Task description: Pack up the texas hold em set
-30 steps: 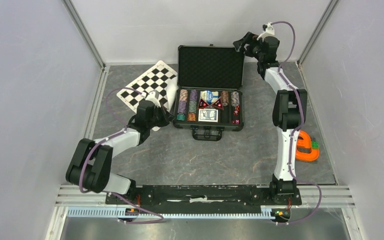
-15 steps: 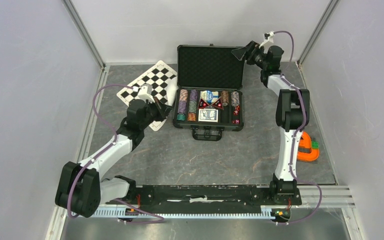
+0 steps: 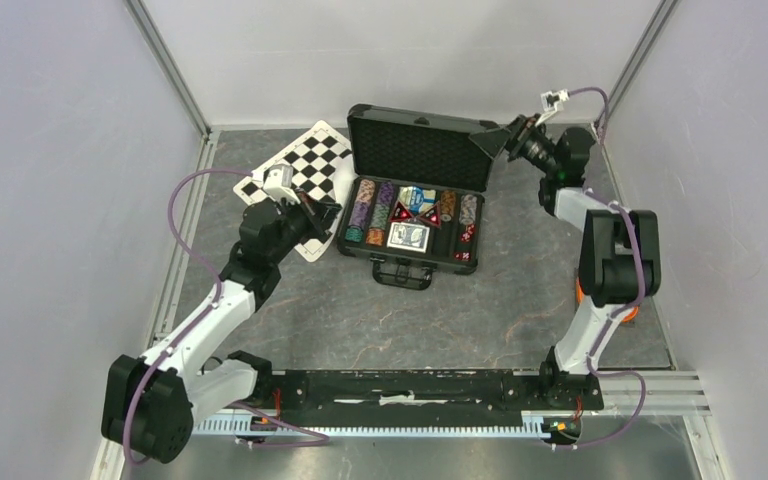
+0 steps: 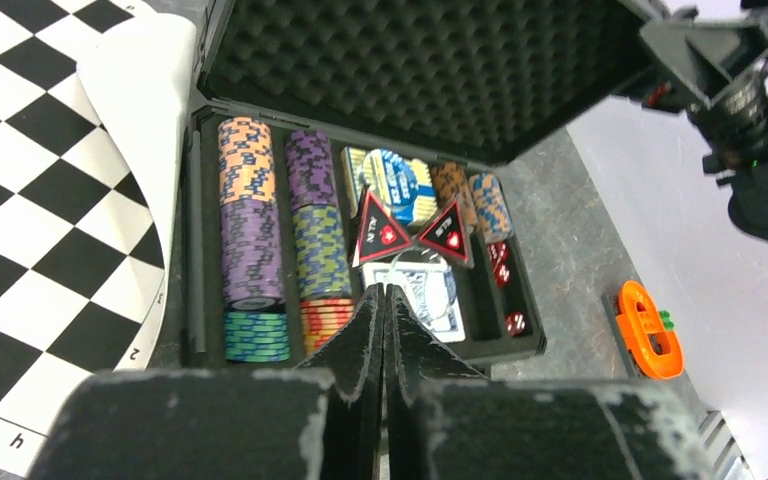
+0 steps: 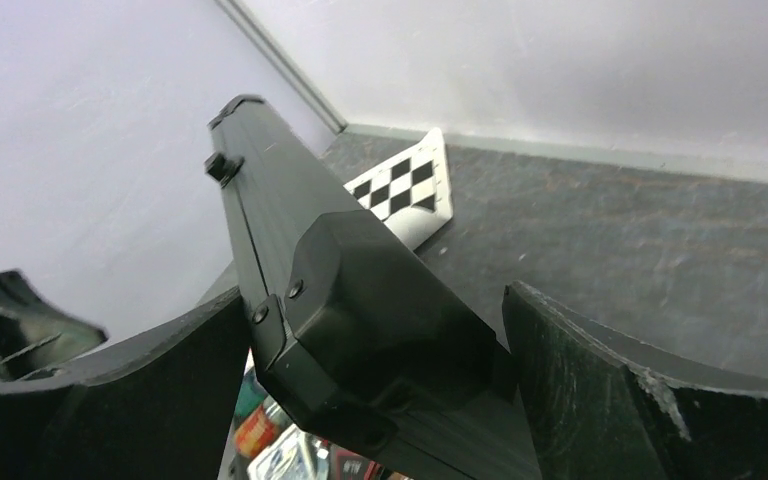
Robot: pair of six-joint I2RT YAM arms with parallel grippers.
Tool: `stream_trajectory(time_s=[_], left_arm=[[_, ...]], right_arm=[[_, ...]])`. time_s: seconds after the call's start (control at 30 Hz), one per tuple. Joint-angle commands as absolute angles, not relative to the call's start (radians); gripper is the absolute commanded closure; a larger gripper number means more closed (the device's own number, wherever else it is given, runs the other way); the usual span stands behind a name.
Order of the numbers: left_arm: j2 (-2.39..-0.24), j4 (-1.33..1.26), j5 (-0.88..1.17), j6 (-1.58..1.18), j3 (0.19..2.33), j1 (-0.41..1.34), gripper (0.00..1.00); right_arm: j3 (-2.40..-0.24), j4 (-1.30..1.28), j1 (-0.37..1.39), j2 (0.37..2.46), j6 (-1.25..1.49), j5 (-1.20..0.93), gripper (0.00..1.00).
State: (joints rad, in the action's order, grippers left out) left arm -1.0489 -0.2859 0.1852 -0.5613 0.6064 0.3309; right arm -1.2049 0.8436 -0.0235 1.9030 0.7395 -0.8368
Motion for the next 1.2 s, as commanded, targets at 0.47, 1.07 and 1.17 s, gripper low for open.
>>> stream_trajectory(time_s=[0.47,1.07,1.17], left_arm=[[-0.984,-0.314,0.175,-0.537,0.609,0.327,0.98],[-1.005,-0.314,0.175,-0.537,0.609,0.327,0.98],[-1.021,-0.314,0.175,-0.537,0.609,0.327,0.98]], right_arm=[[-0.757,0.762,0.049,1.408,0.795,-0.949,0.02],[-0.915,-0.062,0.523,1.507,0.136,-0.281,0.87],[-0.886,-0.07,0.549,1.579,0.154,-0.284,0.98]])
